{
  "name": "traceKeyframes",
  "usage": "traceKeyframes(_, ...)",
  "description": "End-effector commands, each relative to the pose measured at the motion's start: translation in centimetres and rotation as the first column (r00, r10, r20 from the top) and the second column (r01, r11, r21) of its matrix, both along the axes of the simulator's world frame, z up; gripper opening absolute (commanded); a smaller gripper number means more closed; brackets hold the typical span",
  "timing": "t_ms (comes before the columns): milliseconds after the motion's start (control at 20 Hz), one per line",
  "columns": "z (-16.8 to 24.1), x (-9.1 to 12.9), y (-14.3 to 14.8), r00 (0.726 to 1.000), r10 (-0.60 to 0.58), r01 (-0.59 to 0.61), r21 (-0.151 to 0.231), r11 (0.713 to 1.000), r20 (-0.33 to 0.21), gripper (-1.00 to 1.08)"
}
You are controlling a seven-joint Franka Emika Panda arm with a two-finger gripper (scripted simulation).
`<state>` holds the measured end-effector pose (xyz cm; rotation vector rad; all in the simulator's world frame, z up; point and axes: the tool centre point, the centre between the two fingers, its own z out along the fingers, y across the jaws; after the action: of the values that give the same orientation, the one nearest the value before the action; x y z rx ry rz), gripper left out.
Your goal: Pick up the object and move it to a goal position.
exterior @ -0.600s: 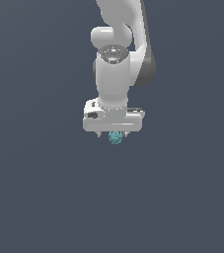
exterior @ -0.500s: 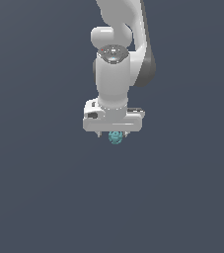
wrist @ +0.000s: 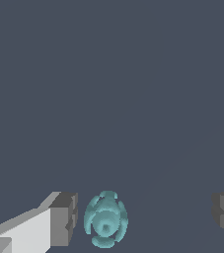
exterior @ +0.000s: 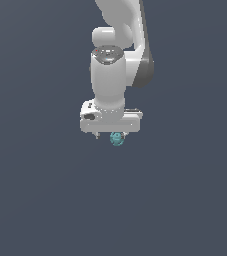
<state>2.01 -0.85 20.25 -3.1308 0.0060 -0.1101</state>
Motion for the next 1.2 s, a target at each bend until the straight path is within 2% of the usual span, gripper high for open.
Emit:
traceKeyframes(0, 0.0, 0.0, -0.1, 1.000, 0.000, 0.000, 0.001, 1.000, -0.001, 1.00)
traceKeyframes(350, -0.7, -0.5, 0.1, 0.999, 0.033, -0.033, -0.003, 0.999, -0.004, 1.00)
traceKeyframes(700, -3.0, -2.1, 0.7, 0.990, 0.139, -0.139, -0.012, 0.990, -0.018, 1.00)
traceKeyframes(900, -5.0, -3.7, 1.2, 0.972, 0.233, -0.234, -0.017, 0.972, -0.030, 1.00)
traceKeyframes(1150, -7.7, -6.3, 1.9, 0.928, 0.370, -0.371, -0.018, 0.928, -0.048, 1.00)
